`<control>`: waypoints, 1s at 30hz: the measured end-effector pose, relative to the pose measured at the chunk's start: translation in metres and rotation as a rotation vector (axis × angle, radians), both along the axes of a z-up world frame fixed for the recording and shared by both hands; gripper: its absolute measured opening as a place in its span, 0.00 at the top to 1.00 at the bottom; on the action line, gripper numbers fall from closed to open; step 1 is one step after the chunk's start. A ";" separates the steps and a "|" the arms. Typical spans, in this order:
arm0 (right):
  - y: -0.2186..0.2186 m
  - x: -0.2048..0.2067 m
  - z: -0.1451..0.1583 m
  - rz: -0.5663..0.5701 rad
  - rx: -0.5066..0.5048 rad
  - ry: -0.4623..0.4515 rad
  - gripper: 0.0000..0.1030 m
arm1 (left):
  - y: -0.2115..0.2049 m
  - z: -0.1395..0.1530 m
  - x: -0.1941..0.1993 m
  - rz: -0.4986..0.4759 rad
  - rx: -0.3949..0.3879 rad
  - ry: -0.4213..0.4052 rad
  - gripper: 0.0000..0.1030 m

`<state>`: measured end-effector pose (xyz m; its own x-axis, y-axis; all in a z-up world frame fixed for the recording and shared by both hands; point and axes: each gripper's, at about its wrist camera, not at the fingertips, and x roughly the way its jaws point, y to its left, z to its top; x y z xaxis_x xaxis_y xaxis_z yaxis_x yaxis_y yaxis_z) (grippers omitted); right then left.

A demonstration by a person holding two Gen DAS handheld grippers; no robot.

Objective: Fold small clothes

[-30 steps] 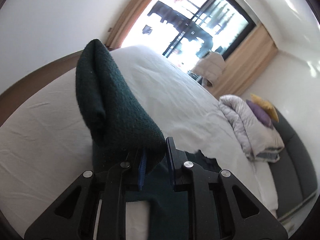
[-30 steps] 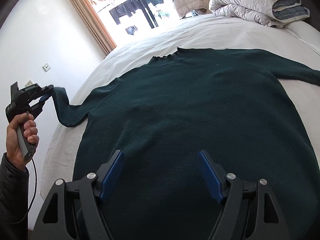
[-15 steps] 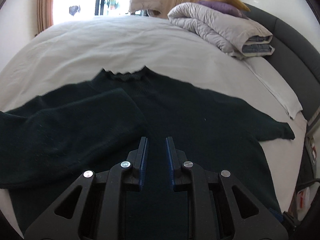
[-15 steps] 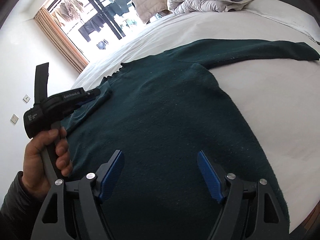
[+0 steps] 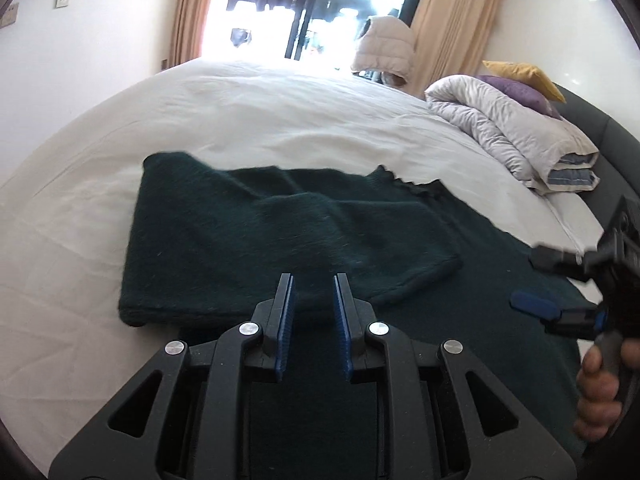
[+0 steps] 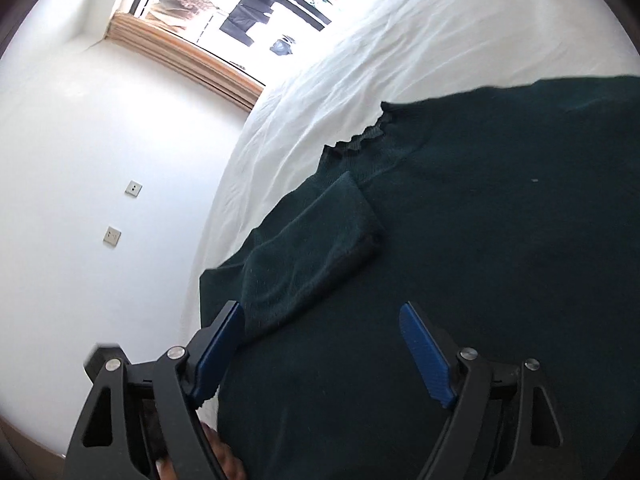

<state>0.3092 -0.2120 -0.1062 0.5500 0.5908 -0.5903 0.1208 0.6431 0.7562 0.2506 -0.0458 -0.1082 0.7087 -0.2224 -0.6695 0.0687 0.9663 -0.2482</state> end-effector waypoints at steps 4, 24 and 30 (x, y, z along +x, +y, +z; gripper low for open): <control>0.012 0.033 -0.026 -0.030 0.084 0.069 0.27 | 0.049 -0.031 0.010 0.028 -0.225 0.043 0.82; -0.043 0.021 0.004 -0.295 -0.074 -0.133 0.90 | 0.115 -0.030 -0.023 0.049 -0.293 -0.074 0.82; -0.074 -0.012 -0.007 -0.399 -0.059 -0.128 0.90 | 0.116 -0.026 -0.023 0.043 -0.277 -0.072 0.82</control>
<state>0.2973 -0.2862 -0.1135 0.7997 0.2837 -0.5291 0.2769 0.6075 0.7444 0.2272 0.0704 -0.1338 0.7652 -0.3580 -0.5350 0.0560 0.8649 -0.4987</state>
